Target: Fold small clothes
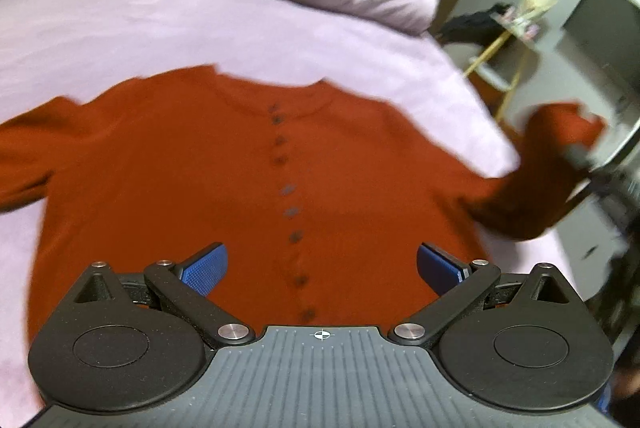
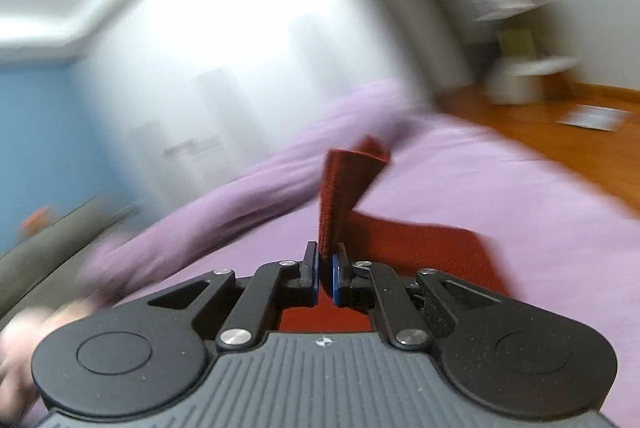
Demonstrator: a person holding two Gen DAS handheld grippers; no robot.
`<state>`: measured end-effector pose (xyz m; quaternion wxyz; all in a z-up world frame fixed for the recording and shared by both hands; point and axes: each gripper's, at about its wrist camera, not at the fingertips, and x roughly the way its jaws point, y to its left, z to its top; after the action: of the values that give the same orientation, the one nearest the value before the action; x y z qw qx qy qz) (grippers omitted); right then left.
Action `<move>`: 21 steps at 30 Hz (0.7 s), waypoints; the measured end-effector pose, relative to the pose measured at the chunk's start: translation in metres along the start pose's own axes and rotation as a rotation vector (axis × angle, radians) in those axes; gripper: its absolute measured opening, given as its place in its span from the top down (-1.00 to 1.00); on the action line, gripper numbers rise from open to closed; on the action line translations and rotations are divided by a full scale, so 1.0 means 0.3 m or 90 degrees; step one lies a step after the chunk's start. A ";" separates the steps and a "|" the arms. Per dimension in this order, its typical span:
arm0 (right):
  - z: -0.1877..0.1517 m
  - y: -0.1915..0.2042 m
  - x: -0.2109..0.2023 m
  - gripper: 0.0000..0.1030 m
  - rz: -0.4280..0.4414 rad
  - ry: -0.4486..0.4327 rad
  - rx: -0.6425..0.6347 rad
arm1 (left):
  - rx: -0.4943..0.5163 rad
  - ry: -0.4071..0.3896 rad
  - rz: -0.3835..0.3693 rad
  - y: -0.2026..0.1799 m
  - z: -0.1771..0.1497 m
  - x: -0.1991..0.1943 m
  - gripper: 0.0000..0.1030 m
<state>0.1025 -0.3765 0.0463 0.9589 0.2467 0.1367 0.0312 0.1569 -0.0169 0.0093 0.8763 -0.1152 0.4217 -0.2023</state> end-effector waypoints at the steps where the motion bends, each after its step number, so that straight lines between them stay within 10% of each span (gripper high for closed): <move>1: -0.039 0.062 0.025 0.88 0.050 0.023 -0.017 | -0.001 -0.001 -0.022 -0.003 0.012 0.019 -1.00; 5: -0.198 0.143 0.113 0.41 0.079 0.121 -0.015 | -0.046 0.038 -0.075 0.021 0.034 0.134 -0.92; 11: -0.321 0.009 0.107 0.41 -0.006 0.227 0.087 | -0.127 0.096 -0.097 0.084 0.039 0.274 -0.76; 21: -0.402 -0.099 0.049 0.41 -0.050 0.250 0.177 | -0.206 0.132 -0.114 0.168 -0.015 0.361 -0.24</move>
<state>0.0830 -0.3446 -0.0731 0.8712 0.3601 0.3329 0.0224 0.2272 -0.0211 -0.0872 0.7766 -0.2700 0.5250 -0.2200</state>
